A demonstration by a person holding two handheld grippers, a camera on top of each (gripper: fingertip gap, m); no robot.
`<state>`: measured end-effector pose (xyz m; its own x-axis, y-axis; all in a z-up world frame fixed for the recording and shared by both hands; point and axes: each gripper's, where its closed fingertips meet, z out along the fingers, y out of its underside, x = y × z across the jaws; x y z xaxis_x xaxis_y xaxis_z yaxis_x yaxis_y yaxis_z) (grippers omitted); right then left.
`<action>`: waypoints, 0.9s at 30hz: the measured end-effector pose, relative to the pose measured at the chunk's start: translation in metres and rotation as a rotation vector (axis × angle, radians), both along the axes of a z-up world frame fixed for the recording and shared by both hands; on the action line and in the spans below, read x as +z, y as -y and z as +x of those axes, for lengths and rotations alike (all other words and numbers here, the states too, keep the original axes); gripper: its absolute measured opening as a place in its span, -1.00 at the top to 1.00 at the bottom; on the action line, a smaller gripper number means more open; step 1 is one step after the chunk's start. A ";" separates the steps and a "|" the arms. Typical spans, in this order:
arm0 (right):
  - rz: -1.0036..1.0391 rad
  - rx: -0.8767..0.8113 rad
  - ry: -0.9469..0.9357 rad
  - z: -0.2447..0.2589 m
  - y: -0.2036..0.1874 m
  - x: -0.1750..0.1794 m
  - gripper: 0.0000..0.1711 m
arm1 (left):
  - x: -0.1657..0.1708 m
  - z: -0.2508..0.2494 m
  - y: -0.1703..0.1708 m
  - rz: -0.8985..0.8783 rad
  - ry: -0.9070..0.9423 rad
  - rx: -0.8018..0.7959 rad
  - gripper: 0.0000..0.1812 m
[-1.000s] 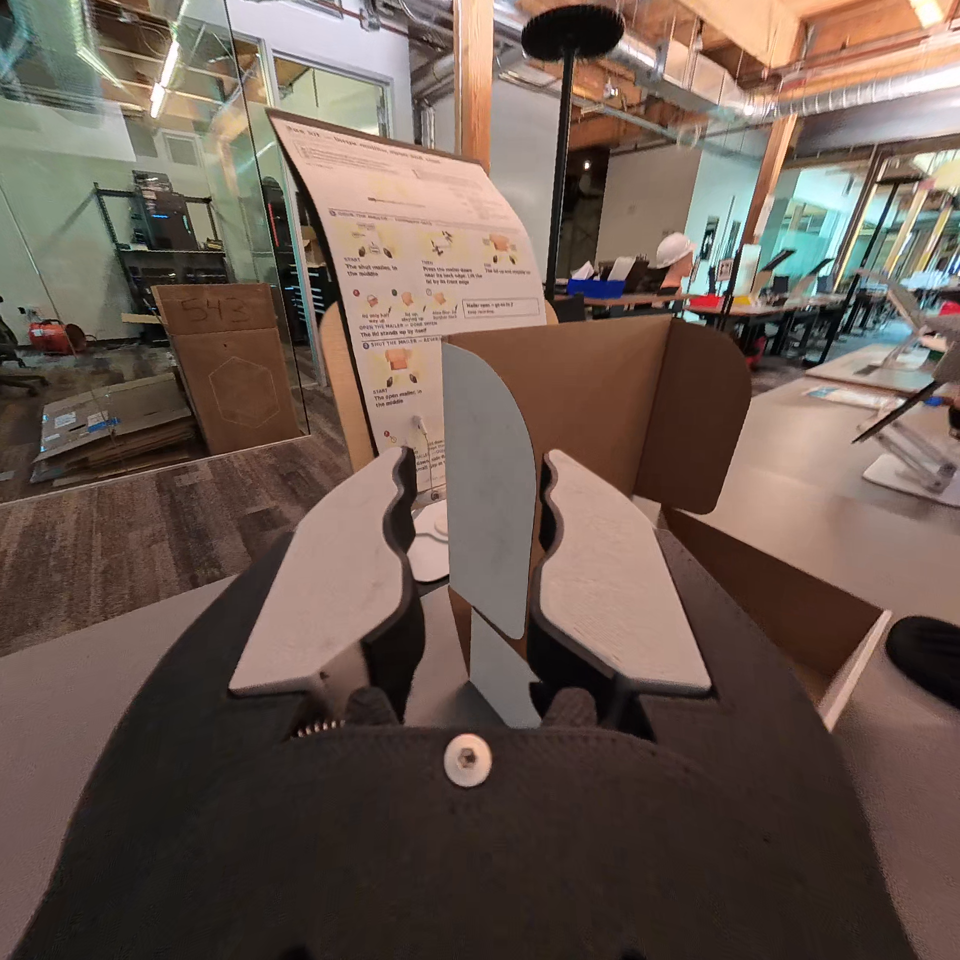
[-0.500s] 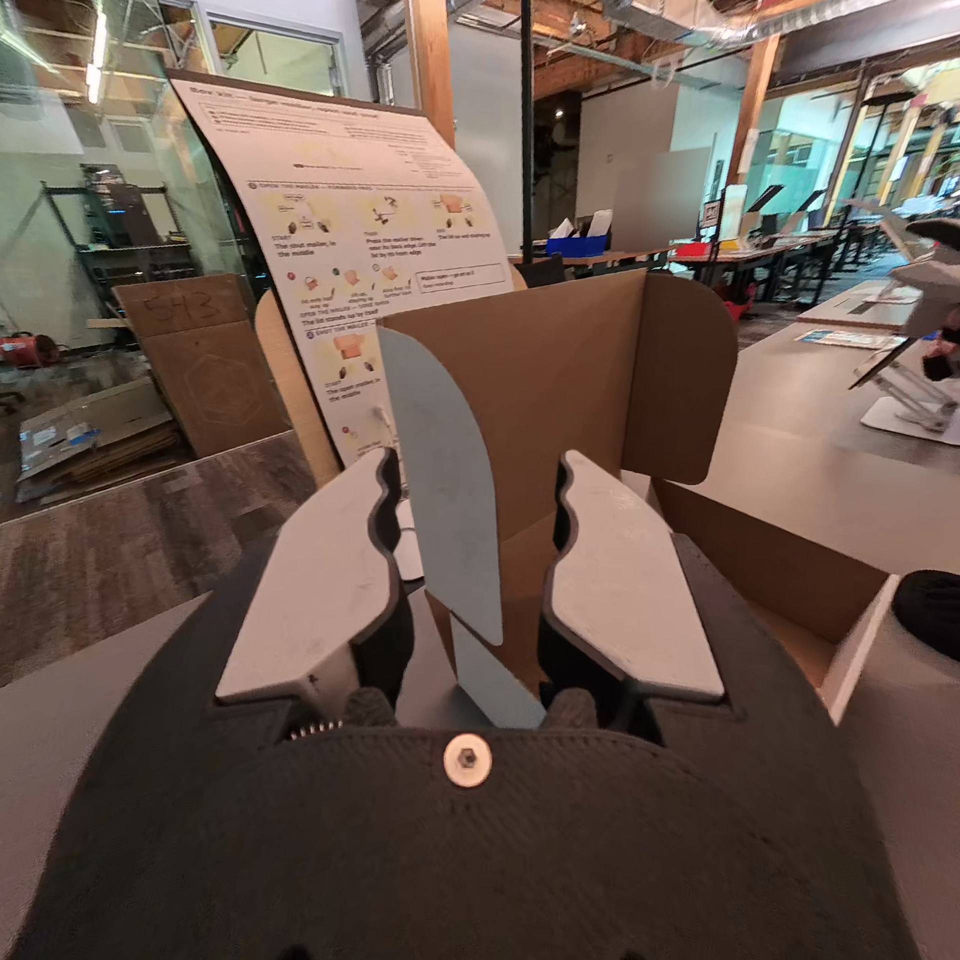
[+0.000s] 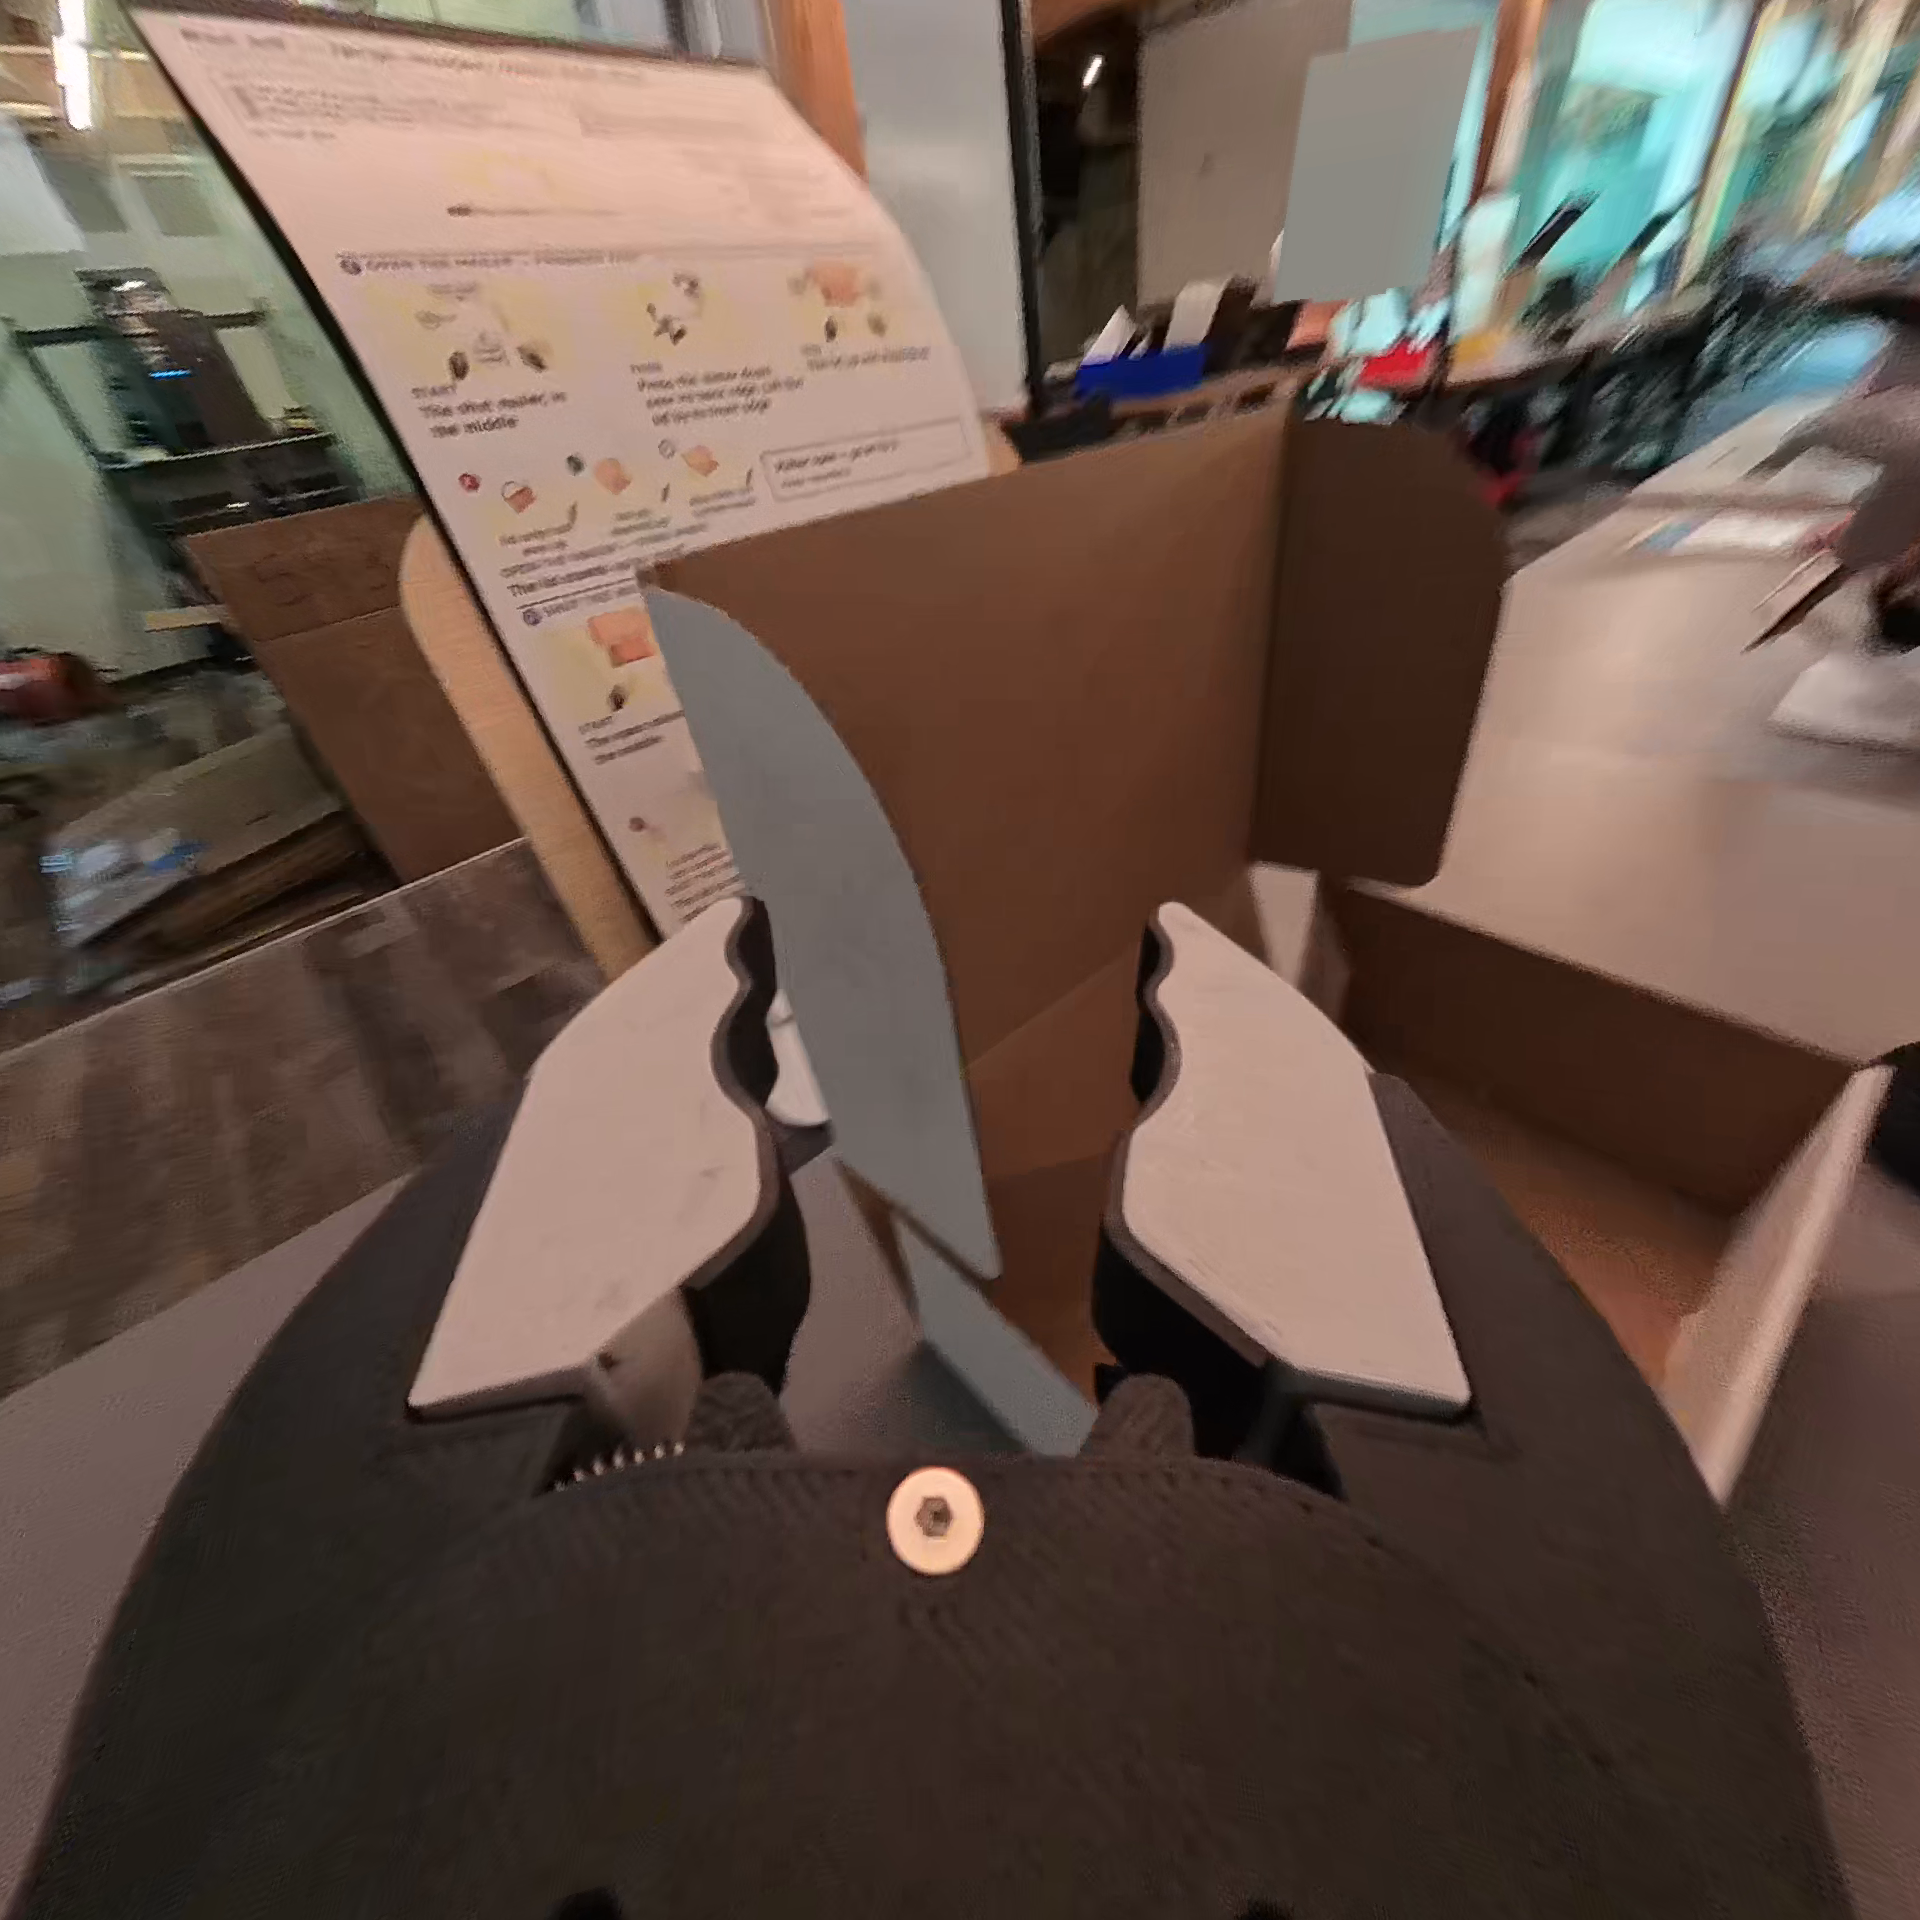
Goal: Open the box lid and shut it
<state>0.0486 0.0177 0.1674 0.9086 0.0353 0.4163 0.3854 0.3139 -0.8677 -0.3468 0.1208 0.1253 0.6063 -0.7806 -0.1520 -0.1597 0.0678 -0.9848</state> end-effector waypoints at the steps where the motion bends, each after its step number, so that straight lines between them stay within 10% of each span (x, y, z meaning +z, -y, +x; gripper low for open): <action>1: -0.010 -0.012 0.014 -0.001 -0.002 -0.002 0.09 | -0.007 -0.001 -0.005 0.017 -0.068 0.052 0.26; 12: -0.085 -0.168 0.160 0.006 -0.024 -0.026 0.09 | -0.010 -0.043 -0.027 0.448 -0.762 0.621 0.17; 27: -0.156 -0.203 0.222 0.004 -0.042 -0.053 0.08 | -0.003 0.001 0.001 0.630 -0.920 0.613 0.17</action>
<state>0.0523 0.0593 0.1145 0.7912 -0.0585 0.6088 0.6116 0.0813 -0.7870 -0.3454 0.1201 0.1228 0.3148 -0.0506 -0.9478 -0.9350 0.1554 -0.3189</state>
